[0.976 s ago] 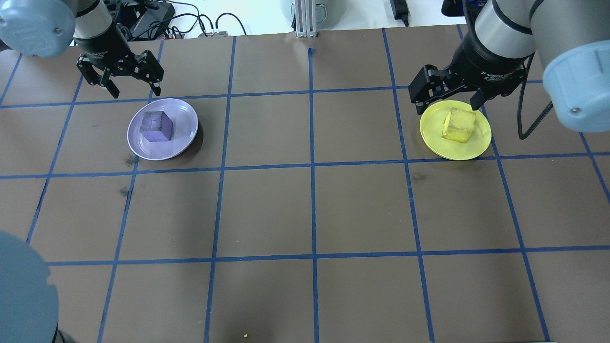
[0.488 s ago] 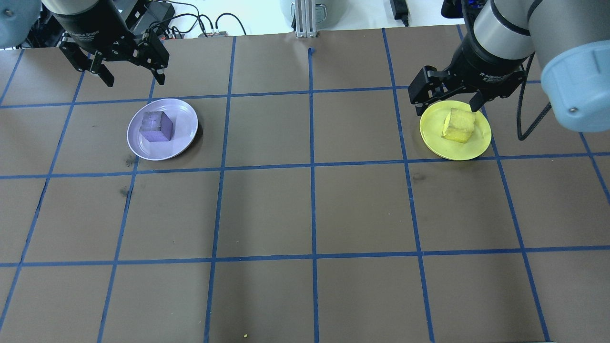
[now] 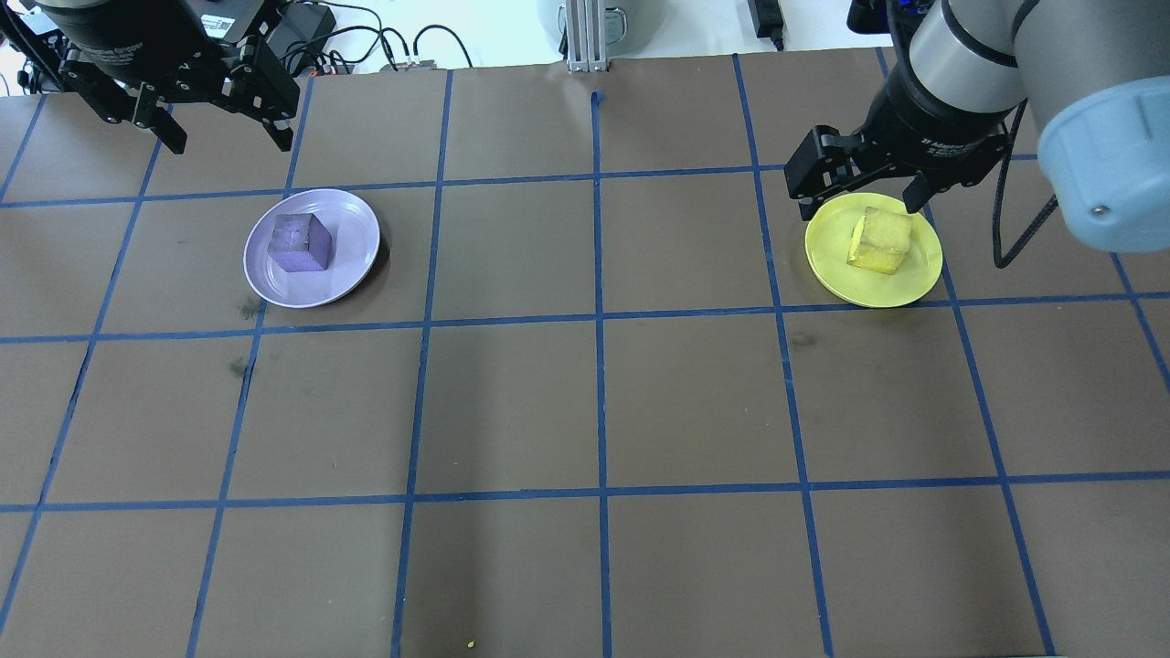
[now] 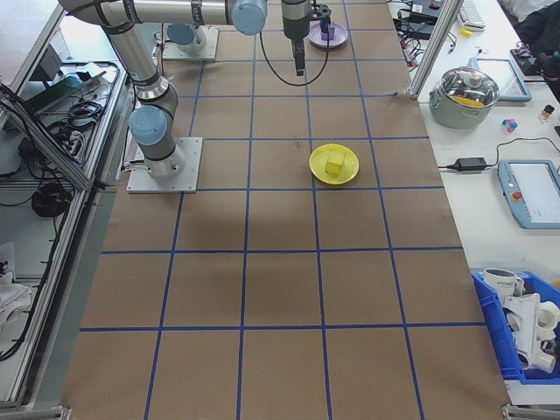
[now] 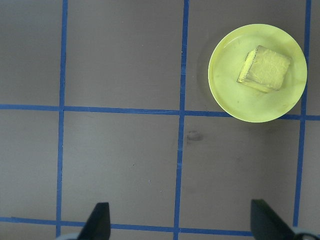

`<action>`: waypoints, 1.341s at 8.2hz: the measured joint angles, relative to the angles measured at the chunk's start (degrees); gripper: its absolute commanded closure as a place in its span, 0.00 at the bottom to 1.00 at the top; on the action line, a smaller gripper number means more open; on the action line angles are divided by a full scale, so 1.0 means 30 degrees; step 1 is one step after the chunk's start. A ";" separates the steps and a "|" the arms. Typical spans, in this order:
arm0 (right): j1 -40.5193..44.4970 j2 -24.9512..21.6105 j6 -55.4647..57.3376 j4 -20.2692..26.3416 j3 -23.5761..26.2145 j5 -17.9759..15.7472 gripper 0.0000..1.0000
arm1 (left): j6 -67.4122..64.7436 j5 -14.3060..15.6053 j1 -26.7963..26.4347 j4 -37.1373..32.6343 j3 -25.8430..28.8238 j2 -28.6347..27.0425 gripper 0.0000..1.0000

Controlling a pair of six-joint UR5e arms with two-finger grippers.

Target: Sort blocks by color into plates

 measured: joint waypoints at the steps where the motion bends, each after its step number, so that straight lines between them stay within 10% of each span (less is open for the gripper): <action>1: -0.0010 0.0002 -0.0003 0.0000 -0.0001 0.0000 0.00 | 0.0037 -0.0030 0.0024 0.0034 0.0017 0.0208 0.00; 11: -0.0085 0.0011 -0.0173 0.0177 0.0024 -0.0092 0.00 | 0.0087 -0.0075 0.0027 0.0306 -0.1143 0.0430 0.00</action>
